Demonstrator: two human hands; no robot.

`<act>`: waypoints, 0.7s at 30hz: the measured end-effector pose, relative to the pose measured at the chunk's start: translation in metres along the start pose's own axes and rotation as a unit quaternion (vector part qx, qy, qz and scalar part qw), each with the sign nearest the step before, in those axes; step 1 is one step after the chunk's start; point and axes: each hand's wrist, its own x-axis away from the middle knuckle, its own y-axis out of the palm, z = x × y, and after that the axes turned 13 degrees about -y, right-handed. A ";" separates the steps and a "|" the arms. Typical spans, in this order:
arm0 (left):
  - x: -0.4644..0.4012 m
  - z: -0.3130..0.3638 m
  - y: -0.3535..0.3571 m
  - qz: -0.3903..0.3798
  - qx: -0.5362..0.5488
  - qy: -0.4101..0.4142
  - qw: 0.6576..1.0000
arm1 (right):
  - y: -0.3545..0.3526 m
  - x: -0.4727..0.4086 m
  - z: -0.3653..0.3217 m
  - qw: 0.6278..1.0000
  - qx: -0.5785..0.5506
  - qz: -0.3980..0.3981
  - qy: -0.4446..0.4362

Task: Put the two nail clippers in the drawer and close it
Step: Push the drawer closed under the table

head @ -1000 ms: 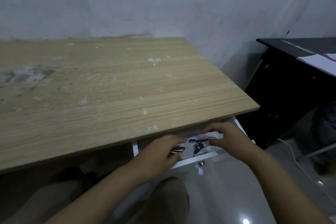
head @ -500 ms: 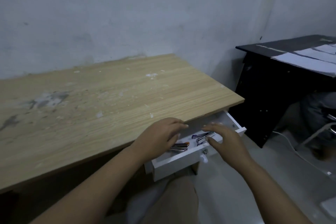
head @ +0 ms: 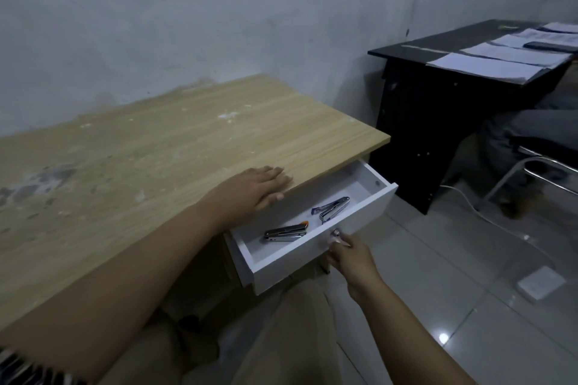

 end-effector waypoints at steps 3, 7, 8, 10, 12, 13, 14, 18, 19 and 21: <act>0.002 -0.005 0.005 -0.001 0.016 -0.013 1.000 | 0.000 -0.007 0.003 0.996 -0.084 0.029 0.031; 0.002 -0.006 0.009 -0.001 0.045 -0.026 0.999 | -0.003 -0.016 0.003 0.980 -0.176 0.055 0.071; 0.002 -0.006 0.010 -0.001 0.047 -0.027 0.999 | -0.003 -0.016 0.003 0.980 -0.176 0.052 0.072; 0.002 -0.007 0.011 0.001 0.052 -0.027 0.998 | -0.005 -0.016 0.003 0.985 -0.155 0.037 0.067; 0.002 -0.008 0.012 0.003 0.055 -0.028 0.998 | -0.007 -0.017 0.004 0.989 -0.129 0.029 0.059; 0.002 -0.008 0.012 0.005 0.057 -0.027 0.998 | -0.008 -0.018 0.005 0.991 -0.122 0.031 0.055; 0.001 -0.008 0.012 0.006 0.059 -0.026 0.998 | -0.010 -0.020 0.005 0.991 -0.119 0.034 0.053; -0.001 -0.009 0.014 0.012 0.077 -0.031 0.996 | -0.017 -0.027 0.001 0.991 -0.115 0.036 0.053; -0.001 -0.010 0.014 0.014 0.080 -0.031 0.996 | -0.017 -0.029 -0.001 0.991 -0.116 0.035 0.056; -0.002 -0.011 0.015 0.012 0.083 -0.036 0.996 | -0.014 -0.033 -0.007 0.991 -0.121 0.027 0.060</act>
